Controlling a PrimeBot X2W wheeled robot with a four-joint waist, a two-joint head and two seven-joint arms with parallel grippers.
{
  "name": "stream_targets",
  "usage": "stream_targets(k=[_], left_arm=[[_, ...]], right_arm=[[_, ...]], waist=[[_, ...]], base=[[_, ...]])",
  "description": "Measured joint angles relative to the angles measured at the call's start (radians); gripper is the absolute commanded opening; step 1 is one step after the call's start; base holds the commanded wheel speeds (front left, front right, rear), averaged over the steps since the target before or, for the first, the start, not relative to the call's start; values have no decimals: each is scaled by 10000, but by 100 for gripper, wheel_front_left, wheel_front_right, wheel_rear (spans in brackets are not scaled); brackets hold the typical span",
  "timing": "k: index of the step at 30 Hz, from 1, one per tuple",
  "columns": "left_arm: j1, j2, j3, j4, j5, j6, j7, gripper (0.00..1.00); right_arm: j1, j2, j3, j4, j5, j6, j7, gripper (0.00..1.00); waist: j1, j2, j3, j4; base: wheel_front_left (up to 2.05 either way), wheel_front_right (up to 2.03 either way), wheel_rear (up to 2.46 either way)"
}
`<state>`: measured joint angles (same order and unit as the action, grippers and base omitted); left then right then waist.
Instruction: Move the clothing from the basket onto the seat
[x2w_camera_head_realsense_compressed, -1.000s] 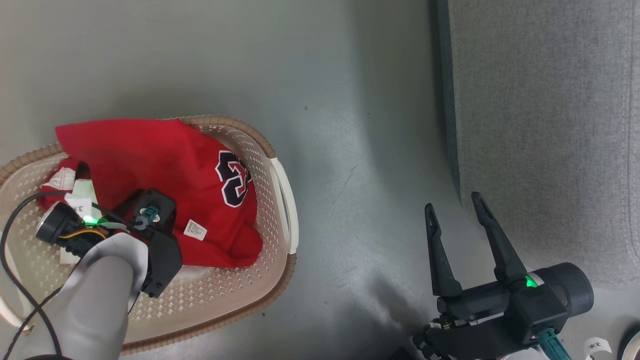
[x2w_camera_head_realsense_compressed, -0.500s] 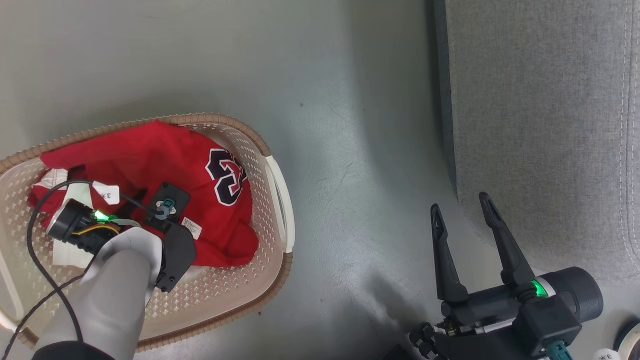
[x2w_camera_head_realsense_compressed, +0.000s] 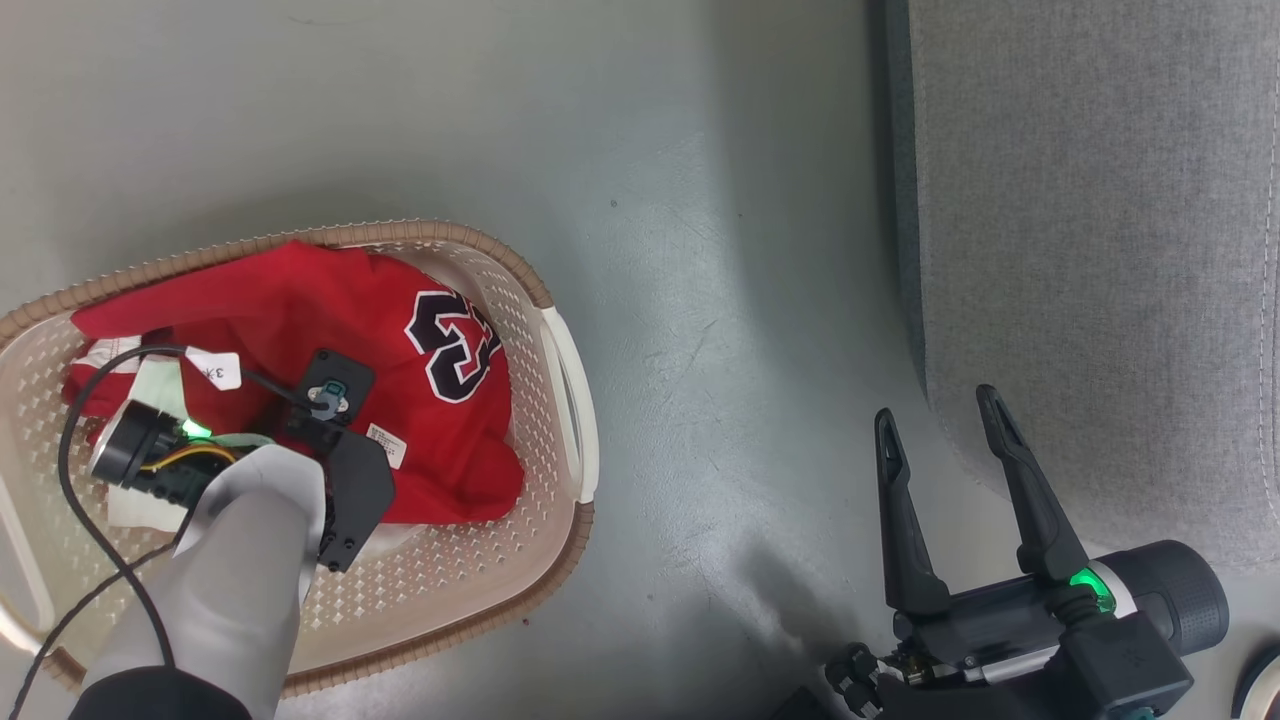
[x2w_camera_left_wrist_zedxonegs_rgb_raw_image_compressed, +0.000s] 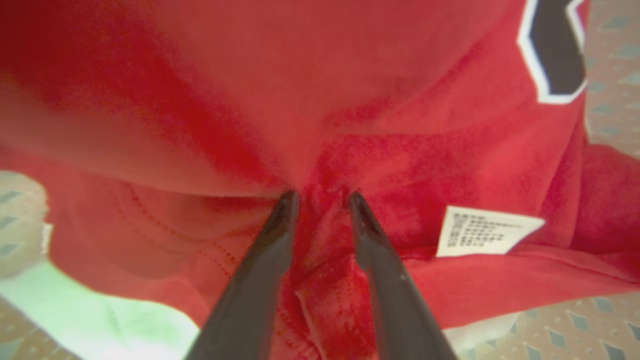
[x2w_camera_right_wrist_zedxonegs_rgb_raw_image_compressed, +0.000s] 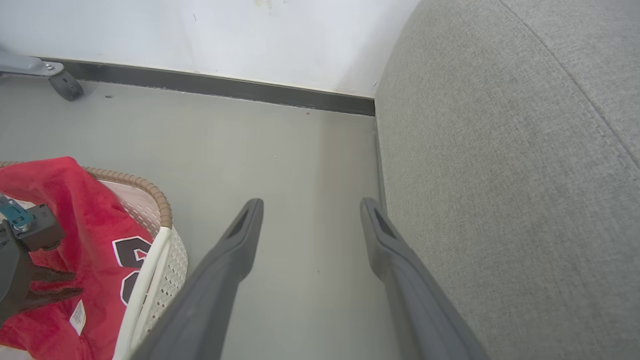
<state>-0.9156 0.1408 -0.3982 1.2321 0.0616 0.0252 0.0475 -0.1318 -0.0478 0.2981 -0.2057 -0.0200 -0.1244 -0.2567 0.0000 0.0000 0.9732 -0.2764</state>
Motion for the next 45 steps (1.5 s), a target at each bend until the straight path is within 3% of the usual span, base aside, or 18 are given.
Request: stream_targets(k=[20, 45], left_arm=[[110, 136, 299, 272, -430, 94, -495, 0], [1777, -435, 249, 435, -681, -445, -2057, 0]], right_arm=[[-713, 10, 196, 232, 48, -2, -2, 100], [-1464, 4, -232, 2518, 1101, -2, 0, 100]], waist=[[1, 1, -456, -198], [-2, 0, -3546, 171]], base=[[0, 0, 0], [0, 0, 0]])
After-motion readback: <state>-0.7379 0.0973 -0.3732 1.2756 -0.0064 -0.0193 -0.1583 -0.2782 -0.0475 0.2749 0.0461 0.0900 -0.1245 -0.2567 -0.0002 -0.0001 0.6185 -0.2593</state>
